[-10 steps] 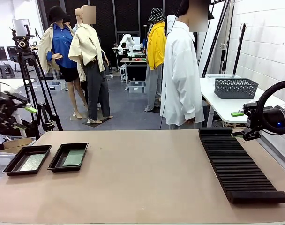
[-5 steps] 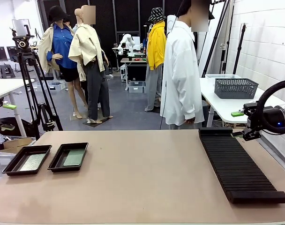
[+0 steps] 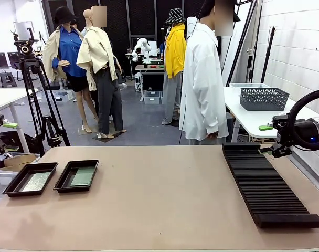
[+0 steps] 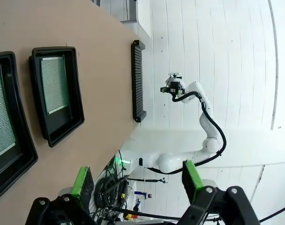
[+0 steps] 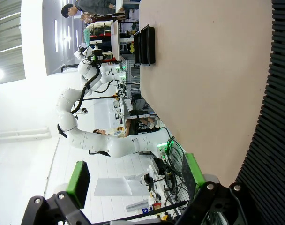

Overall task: Inspect and transfer BCBs to ESD trays.
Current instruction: Pick up the ESD tray and place it on the left side of the table.

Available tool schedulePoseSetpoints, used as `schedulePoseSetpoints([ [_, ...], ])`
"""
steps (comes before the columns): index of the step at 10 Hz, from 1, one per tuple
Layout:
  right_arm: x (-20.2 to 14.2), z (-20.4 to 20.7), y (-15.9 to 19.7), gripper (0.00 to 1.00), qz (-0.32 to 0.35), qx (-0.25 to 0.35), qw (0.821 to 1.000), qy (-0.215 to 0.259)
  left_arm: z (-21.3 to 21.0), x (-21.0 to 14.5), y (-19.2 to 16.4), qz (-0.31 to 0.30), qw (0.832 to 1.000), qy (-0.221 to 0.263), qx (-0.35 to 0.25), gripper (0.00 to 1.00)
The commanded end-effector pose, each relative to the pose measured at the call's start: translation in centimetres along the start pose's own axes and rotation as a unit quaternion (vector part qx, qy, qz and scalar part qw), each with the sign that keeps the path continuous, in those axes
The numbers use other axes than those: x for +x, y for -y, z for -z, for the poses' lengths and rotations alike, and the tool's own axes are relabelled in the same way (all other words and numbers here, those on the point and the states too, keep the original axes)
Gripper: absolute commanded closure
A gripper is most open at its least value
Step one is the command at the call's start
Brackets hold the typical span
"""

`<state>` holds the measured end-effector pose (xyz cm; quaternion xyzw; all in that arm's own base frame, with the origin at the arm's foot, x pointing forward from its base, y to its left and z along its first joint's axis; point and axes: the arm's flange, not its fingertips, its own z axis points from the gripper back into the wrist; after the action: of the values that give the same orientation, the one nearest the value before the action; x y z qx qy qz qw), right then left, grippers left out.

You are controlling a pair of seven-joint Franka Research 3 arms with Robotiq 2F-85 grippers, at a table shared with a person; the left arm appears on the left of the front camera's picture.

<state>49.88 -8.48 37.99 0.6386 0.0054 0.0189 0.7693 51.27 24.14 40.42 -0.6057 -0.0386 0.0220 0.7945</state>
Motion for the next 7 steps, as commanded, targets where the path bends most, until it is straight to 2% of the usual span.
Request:
schedulePoseSetpoints([
  [1, -0.07, 0.17, -0.05, 0.0, -0.001, -0.003, 1.0, 0.002, 0.07, -0.4, 0.17, 0.016, 1.0, 0.0, -0.004, 0.0],
  [7, -0.07, 0.17, -0.05, 0.0, -0.001, -0.003, 1.0, 0.002, 0.01, 0.0, 0.01, 0.0, 1.0, 0.0, 0.0, 0.0],
])
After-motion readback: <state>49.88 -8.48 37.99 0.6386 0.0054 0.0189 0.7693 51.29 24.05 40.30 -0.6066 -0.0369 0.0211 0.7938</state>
